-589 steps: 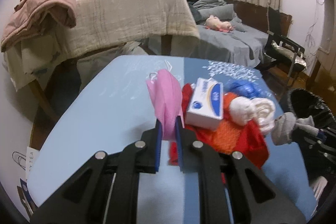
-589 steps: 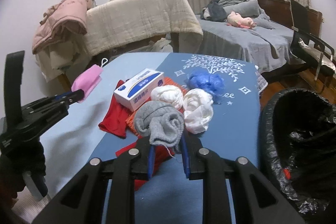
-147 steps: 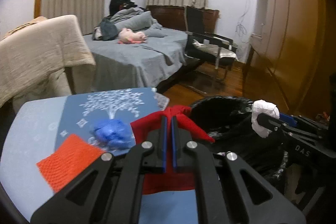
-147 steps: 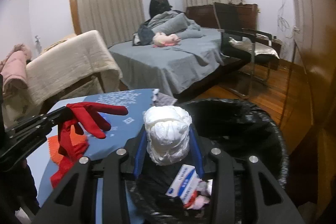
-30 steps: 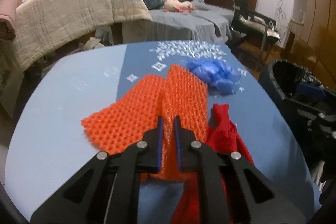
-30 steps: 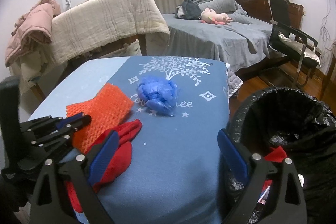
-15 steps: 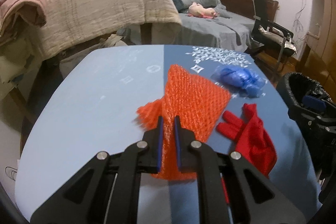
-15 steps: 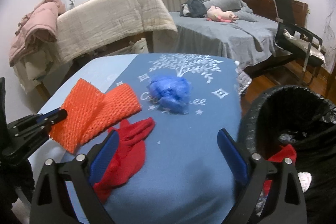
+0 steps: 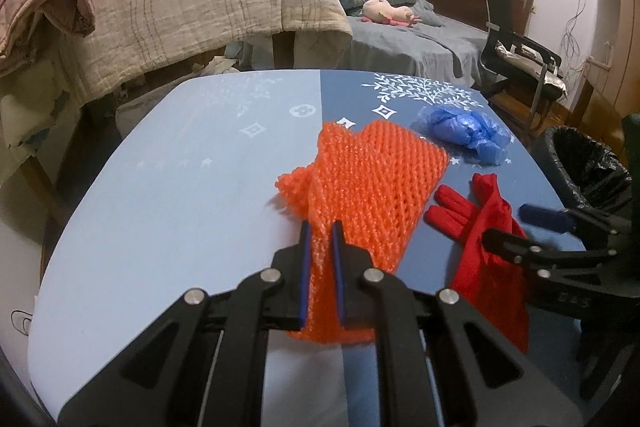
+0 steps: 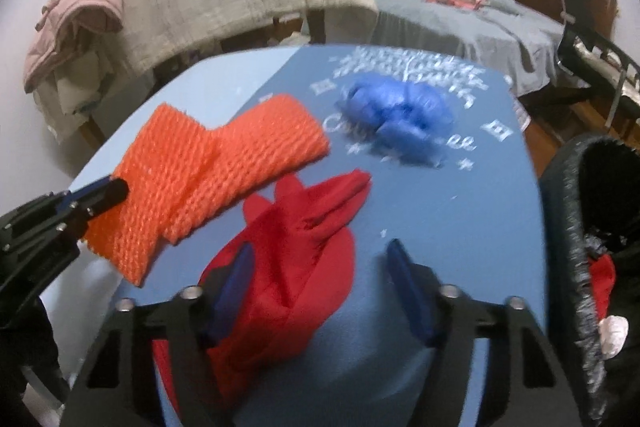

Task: Collect trash
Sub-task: 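Grasp the red glove with the right tool while the left tool holds the orange mesh, then carry both tools over the bin and release the orange mesh and red glove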

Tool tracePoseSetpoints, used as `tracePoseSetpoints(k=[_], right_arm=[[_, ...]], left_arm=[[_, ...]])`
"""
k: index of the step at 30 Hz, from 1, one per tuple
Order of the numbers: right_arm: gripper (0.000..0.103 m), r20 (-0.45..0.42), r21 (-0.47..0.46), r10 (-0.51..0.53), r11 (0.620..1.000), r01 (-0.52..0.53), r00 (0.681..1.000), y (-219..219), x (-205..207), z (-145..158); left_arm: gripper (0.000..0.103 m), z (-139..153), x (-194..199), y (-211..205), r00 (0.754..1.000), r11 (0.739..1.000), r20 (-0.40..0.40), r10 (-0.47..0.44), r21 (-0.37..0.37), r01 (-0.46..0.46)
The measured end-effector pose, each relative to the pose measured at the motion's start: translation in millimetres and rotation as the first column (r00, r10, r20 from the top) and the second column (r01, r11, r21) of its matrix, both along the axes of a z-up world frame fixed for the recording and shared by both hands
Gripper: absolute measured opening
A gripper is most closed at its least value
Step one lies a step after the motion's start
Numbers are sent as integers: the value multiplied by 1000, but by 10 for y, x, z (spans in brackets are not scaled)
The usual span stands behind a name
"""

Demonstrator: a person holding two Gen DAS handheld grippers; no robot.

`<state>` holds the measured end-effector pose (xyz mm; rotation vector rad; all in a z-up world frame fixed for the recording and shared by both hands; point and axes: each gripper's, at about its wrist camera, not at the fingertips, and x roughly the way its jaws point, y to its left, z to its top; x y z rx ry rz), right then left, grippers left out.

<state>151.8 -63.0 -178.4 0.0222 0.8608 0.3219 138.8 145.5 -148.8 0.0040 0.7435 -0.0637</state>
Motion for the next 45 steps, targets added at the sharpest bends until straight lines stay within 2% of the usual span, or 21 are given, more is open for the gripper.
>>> tracePoseSetpoints(k=[2,3,4,5,11,22,45], right_arm=[[32,-21,0,18,1000,-18,1000,29,15,-29],[27,-22,4,28,1000,-28,999,39,10,-29],[16,-22,9,40,999,-39,999,51,-2,-20],[12,-23,13,53,999,-53,998,64,-12,-10],[10,27,36,72,997,-73,997,31,-113,195],[10,119,62,29,997,-36,992,-200,-207,643],[10,234,92,-151,987,133,960,-997,-497,1219]], left_arm=[[9,-3,-4,6,1000,1000,-2,-1,-1,1],[9,1,-4,-1,1000,1000,-2,-1,-1,1],[9,3,-5,-1,1000,1000,-1,-1,-1,1],[9,6,-3,0,1000,1000,0,-2,-1,2],[9,72,-27,-38,1000,1000,16,-7,-3,7],[9,295,-72,-186,998,1000,54,-29,-2,29],[9,860,-145,-899,979,989,142,-146,-18,150]])
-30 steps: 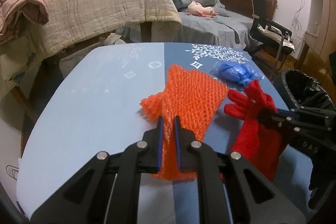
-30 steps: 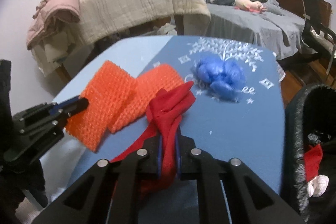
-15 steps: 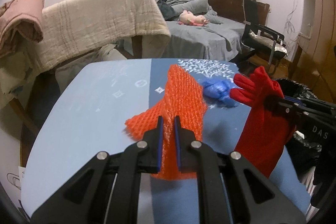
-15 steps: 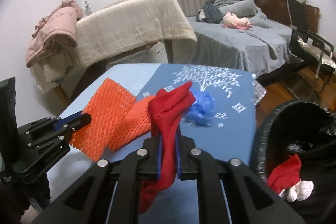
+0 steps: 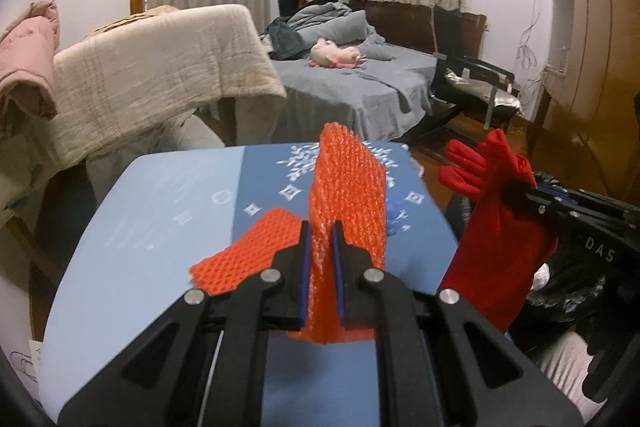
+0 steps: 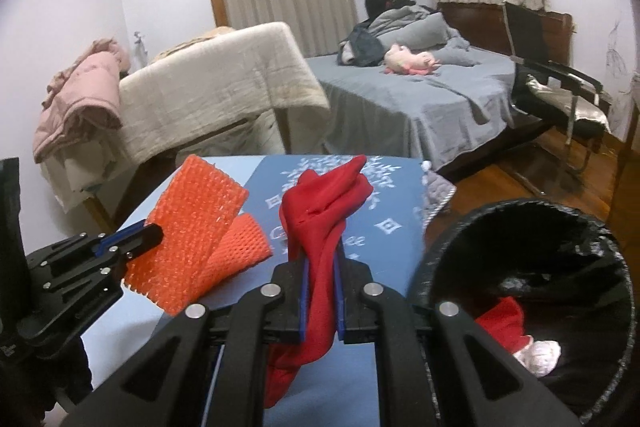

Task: Collect trash
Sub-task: 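Carry both tools over the bin and release the orange mesh and red glove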

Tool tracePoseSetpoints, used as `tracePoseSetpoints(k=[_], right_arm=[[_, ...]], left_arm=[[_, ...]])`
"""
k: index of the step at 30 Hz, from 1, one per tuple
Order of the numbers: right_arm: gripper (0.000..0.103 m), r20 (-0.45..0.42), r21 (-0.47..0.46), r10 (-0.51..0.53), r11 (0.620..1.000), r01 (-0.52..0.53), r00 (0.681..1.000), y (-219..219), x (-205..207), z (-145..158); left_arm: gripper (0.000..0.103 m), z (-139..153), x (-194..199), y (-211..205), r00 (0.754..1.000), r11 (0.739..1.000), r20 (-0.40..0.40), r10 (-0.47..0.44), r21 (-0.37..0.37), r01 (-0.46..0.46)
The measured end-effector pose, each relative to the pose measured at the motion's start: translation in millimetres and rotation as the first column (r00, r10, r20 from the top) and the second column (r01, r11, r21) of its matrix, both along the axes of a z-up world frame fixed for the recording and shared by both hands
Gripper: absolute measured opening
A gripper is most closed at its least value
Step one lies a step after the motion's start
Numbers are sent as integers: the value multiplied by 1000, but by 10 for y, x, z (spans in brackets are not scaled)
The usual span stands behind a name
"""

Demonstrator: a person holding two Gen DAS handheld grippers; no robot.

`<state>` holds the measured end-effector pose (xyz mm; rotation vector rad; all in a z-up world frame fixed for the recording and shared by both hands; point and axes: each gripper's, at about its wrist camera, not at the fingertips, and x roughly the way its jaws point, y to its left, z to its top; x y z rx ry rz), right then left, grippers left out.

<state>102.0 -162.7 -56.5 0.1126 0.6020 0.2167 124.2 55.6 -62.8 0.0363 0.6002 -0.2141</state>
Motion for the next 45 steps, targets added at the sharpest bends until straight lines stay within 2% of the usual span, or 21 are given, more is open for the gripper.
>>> tracePoseSetpoints(k=[10,22,34,45], right_arm=[[10,48,-9,-115,993,115,992,-530,-187,185],[10,75,-33,-279,959,282,957,-1267,-335,277],[10,68,-55,-398,914,402,915,-1859,-434,170],[10,44,-76,-463,882,465,885,-2214,-447,31]], left_arm=[[9,135,35,-476,996,995,25,-90,-29,90],[9,232,139,-1222,970,970,61,-237,-36,239],[9,126,301,-1904,930,930,60,-363,-35,365],[9,-56,467,-2443,900,899,23,-435,-40,436]])
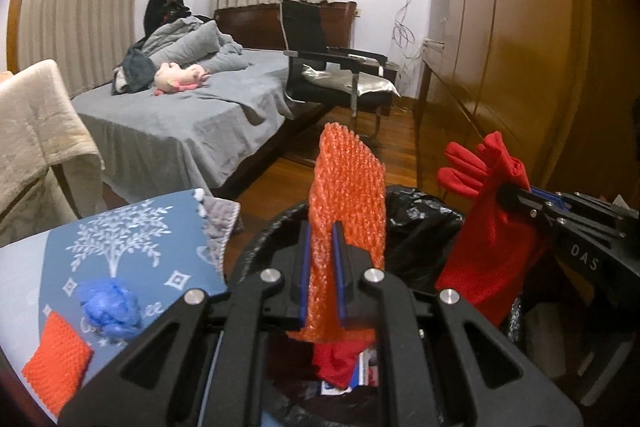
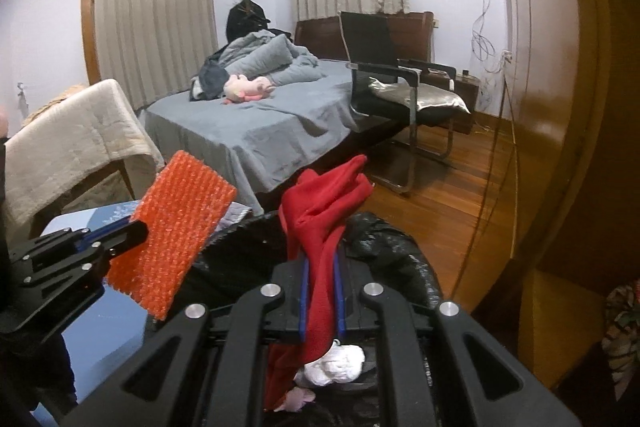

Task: Collect trash
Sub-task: 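Carry both tools over the bin and release the orange mesh and red glove, then move both open tools back over the table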

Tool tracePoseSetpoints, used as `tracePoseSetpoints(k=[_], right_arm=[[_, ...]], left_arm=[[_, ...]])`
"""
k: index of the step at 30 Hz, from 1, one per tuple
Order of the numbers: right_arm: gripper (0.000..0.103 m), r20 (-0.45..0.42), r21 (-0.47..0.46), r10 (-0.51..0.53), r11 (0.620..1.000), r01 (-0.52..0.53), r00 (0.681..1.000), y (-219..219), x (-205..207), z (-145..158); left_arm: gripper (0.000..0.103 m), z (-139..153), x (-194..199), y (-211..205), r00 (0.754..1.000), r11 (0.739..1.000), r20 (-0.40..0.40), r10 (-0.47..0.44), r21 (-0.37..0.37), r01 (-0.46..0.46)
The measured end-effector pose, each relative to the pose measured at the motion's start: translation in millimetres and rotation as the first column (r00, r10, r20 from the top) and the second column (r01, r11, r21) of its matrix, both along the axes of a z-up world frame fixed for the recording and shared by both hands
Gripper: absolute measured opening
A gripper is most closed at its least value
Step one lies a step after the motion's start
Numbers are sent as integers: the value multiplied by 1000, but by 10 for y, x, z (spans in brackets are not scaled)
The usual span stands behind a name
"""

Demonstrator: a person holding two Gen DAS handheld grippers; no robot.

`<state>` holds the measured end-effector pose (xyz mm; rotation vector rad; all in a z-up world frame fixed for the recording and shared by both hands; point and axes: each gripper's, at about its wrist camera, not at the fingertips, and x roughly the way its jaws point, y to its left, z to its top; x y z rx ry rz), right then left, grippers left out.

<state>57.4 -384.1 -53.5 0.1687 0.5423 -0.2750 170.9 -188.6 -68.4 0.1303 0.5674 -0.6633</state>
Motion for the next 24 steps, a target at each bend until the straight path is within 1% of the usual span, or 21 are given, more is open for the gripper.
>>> tracePoseSetpoints(k=[4,7,8,9,10,11,12,13,14,15,16,17,18,20,24], right_arm=[[10,-16,-4,-16,1000,15,1000,-69,16,-60],[13,-28,-6,-23,1000,23,999,-109,47,-107],[14,-33,-9,-29,1000,29,999,-123,53,-125],[16,-34,-10,-32,999,31,999,-133,54,-133],[24,-37,-12,-36,999,36,999,-143,60,-141],[34,-40,-13,-40,999,39,998,-171,49,-153],[39,-40,-16,-45,999,44,998,-176,48,-157],[47,-38,-18,-50,999,49,998,-183,44,-156],[56,-34,-22,-53,998,53,998,-184,36,-156],[63,-30,-26,-58,998,57,998,-177,28,-151],[76,-26,-32,-65,997,64,998,-169,21,-146],[85,-20,-34,-70,997,69,997,-154,10,-135],[87,-15,-33,-70,997,69,997,-154,-4,-129],[97,-8,-22,-65,998,64,998,-133,-15,-112],[97,2,0,-36,999,36,999,-7,-24,-67]], left_arm=[[10,-79,53,-169,1000,1000,-19,-19,-3,19],[12,-112,104,-244,999,999,-39,-34,-17,33],[15,-123,117,-262,998,999,-42,-37,-21,37],[23,-130,130,-274,998,999,-47,-44,-27,43],[29,-132,129,-276,997,998,-52,-50,-32,48],[39,-131,130,-269,997,998,-52,-53,-38,51],[46,-121,118,-262,998,998,-47,-52,-41,50],[48,-110,115,-245,998,998,-41,-51,-43,49],[53,-99,120,-226,998,998,-38,-50,-46,48],[60,-93,124,-191,998,998,-37,-46,-51,44],[63,-83,132,-161,999,998,-36,-40,-54,38],[66,-73,141,-122,999,998,-36,-32,-57,30],[68,-64,148,-82,999,998,-38,-26,-62,23],[77,-44,159,40,999,998,-34,-4,-67,1],[86,8,141,334,998,996,-4,63,-56,-63]])
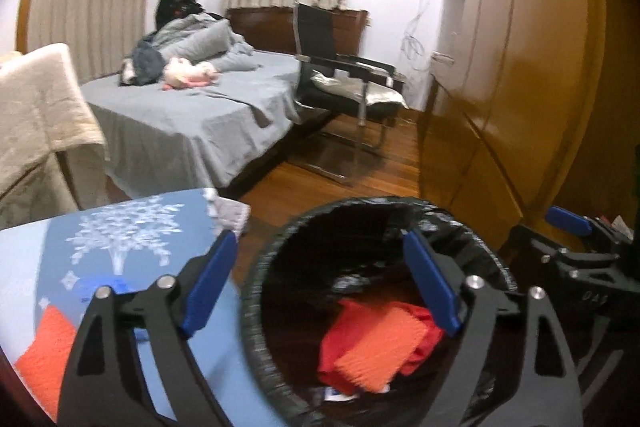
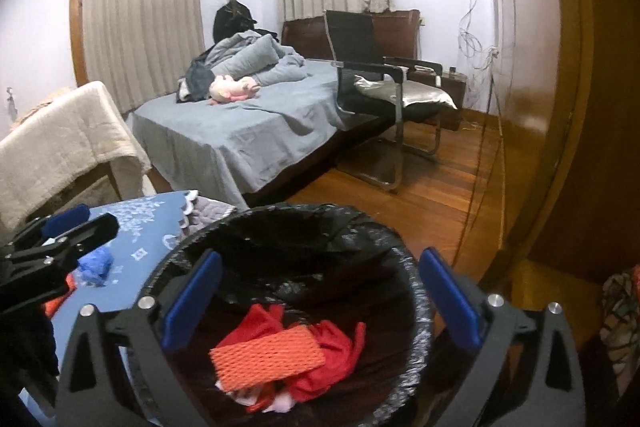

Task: Collect trash
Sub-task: 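Move both open tools back over the table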

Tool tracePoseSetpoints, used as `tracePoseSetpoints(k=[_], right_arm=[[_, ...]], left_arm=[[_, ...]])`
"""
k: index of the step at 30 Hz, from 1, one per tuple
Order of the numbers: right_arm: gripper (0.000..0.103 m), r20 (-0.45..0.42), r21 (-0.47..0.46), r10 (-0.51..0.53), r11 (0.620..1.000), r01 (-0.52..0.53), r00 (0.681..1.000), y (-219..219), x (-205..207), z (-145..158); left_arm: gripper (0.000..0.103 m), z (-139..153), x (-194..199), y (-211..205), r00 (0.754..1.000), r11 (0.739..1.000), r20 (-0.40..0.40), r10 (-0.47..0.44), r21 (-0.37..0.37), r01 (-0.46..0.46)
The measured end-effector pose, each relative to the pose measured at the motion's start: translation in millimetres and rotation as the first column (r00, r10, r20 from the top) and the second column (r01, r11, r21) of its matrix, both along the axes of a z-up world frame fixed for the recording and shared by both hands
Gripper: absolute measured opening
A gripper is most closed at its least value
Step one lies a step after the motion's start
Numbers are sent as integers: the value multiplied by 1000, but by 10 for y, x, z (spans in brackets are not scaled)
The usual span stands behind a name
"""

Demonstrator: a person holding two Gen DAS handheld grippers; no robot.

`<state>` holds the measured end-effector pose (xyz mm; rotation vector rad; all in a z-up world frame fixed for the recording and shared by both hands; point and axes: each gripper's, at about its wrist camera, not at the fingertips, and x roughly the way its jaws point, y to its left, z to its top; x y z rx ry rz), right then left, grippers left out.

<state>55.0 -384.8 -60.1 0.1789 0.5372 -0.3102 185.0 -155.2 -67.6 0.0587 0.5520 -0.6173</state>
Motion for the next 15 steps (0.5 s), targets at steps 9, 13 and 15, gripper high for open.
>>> tracePoseSetpoints(k=[9,13,15], right_arm=[[97,9,48,101,994,-102,995,501,151,3],[97,0,64,165,984,-164,986,799,274,-50],[97,-1,69,191,979,-191,982,933,323,-67]], left_arm=[[90,18,-84,835,983,983,15,184,16,-184],[90,-4,-113,1251,960,960,13,278,35,-279],[90,-5,-115,1431,947,946,12,320,43,-320]])
